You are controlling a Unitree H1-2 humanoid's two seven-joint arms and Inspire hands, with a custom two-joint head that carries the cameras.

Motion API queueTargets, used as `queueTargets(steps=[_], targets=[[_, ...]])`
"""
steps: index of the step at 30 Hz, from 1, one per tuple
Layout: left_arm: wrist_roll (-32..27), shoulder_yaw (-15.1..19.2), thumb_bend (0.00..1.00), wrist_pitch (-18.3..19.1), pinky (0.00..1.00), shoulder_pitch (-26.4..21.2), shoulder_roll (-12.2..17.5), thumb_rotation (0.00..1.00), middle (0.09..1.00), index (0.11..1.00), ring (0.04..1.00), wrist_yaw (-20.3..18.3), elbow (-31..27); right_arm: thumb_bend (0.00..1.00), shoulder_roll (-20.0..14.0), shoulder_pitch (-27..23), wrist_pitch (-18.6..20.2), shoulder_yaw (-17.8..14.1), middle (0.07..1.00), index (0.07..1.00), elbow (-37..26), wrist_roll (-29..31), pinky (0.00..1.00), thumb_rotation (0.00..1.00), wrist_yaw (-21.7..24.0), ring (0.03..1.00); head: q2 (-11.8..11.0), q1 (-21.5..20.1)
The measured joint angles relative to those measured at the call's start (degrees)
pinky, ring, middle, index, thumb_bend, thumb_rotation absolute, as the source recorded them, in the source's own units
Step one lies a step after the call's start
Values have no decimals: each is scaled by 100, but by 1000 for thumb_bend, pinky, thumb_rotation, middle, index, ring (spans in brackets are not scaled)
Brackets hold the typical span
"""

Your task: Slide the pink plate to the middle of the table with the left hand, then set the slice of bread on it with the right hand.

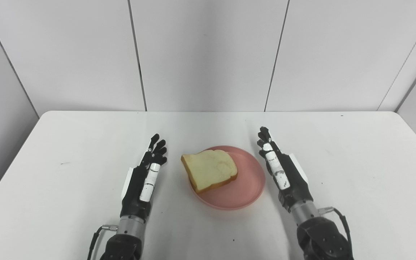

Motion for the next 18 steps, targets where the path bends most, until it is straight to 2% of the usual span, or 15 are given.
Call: queueTargets(steps=[6, 18], targets=[[16, -10, 752, -68, 969, -3, 4, 934, 969, 960, 955, -26, 72, 640, 30, 184, -119, 127, 1000, 1000, -23, 167, 1000, 1000, -261, 1000, 9, -18], [26, -8, 755, -83, 956, -8, -3, 935, 964, 955, 951, -98, 89, 634, 35, 277, -323, 390, 1000, 1000, -18, 167, 1000, 1000, -606, 1000, 61, -35]])
